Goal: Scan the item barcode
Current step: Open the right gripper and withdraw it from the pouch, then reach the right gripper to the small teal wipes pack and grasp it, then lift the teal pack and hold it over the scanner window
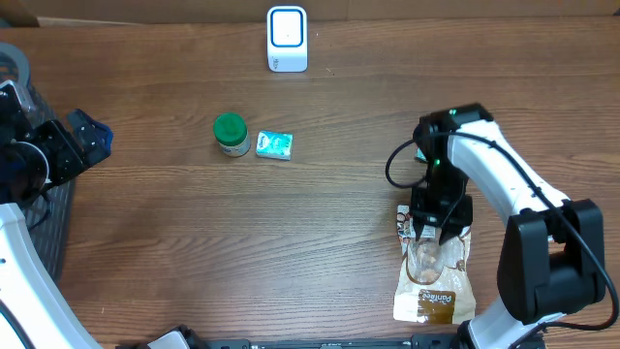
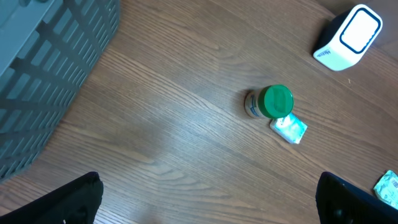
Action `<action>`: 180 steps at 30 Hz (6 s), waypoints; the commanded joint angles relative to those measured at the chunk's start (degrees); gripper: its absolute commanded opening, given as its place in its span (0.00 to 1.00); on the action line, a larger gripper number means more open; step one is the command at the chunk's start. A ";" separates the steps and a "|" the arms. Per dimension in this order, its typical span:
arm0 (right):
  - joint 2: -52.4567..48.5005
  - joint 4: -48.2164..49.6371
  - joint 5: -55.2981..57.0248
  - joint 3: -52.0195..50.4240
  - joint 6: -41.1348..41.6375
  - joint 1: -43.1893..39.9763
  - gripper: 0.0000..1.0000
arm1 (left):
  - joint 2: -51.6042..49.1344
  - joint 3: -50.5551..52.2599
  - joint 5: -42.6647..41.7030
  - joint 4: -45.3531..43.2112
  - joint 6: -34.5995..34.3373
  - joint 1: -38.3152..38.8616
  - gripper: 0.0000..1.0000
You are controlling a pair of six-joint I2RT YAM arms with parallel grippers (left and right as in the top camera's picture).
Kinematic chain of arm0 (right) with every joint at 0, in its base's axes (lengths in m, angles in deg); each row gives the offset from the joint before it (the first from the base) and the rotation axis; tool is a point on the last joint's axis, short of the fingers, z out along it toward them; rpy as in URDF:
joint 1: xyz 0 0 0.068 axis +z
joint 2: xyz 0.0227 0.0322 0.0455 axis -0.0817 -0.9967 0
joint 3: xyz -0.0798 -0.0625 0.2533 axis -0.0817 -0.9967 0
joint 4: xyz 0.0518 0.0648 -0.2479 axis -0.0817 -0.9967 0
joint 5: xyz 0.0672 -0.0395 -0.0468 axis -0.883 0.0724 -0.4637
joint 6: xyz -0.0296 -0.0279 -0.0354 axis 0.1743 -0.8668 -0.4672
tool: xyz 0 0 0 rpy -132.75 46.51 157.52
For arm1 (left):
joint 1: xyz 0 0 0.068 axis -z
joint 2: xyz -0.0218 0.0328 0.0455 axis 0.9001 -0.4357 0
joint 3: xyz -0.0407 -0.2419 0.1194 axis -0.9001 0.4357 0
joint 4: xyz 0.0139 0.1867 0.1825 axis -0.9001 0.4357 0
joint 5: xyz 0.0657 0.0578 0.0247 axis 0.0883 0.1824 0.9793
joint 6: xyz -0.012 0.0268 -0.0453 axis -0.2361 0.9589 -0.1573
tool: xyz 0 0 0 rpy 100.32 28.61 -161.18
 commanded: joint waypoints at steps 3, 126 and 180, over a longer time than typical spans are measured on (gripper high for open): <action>1.49 5.84 0.50 -7.08 3.13 -0.15 0.38 | -0.09 -0.70 -0.66 -0.11 1.09 -0.15 0.99; -11.30 35.76 -6.21 17.22 -63.84 20.33 0.28 | -0.09 -0.70 -0.66 -0.09 1.09 -0.15 1.00; 7.28 74.14 -84.83 4.26 4.00 2.69 0.04 | -0.09 -0.70 -0.66 -0.11 1.09 -0.15 0.99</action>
